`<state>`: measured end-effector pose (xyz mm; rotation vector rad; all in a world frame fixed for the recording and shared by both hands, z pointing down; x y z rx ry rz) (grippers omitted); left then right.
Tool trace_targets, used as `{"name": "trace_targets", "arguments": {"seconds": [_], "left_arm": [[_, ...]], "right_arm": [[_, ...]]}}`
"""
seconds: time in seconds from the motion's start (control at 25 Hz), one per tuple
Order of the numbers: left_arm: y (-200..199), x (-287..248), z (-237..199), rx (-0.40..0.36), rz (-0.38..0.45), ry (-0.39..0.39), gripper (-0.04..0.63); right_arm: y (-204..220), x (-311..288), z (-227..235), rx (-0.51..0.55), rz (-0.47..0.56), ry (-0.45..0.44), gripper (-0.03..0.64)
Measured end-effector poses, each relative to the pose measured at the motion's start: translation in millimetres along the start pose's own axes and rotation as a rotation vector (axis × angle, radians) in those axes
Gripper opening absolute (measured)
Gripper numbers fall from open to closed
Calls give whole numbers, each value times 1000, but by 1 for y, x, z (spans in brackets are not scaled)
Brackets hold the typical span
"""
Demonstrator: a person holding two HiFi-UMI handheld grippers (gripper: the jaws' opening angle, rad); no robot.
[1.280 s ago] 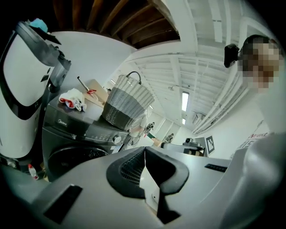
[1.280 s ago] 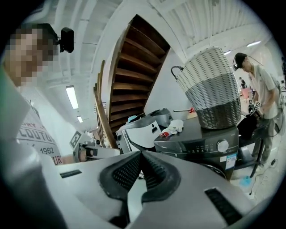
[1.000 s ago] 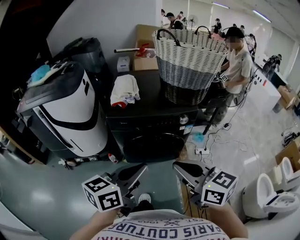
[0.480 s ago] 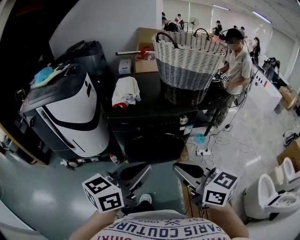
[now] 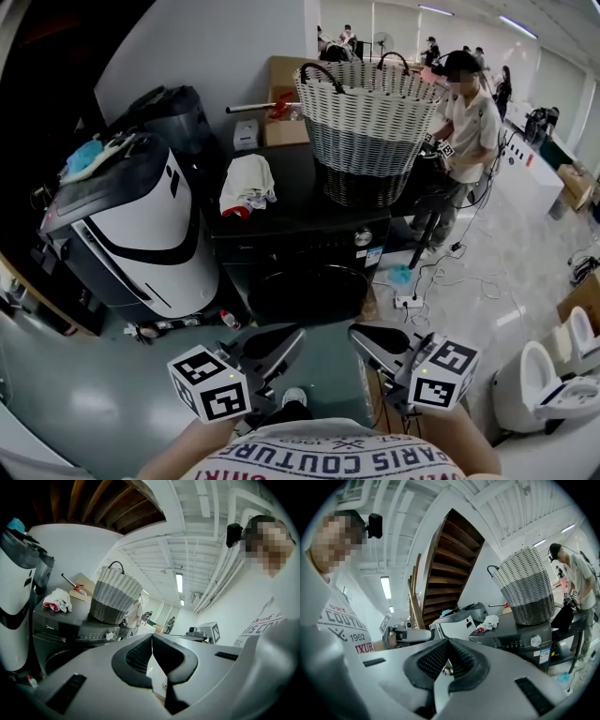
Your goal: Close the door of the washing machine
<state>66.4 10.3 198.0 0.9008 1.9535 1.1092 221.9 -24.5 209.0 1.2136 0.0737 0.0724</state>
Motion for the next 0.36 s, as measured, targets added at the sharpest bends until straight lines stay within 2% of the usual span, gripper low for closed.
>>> {"name": "trace_targets", "arguments": {"seconds": [0.36], "left_arm": [[2, -5, 8, -13, -20, -1, 28]], "right_arm": [[-1, 8, 1, 9, 13, -2, 21]]}}
Point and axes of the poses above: the fingertips, and each gripper's own axes: x backward along the fingers, z to its right, y out of its underside, the point moved 5 cm from there along x, backward along the fingers, and after that the axes turned 15 degrees about -y, right-handed, at the moved point
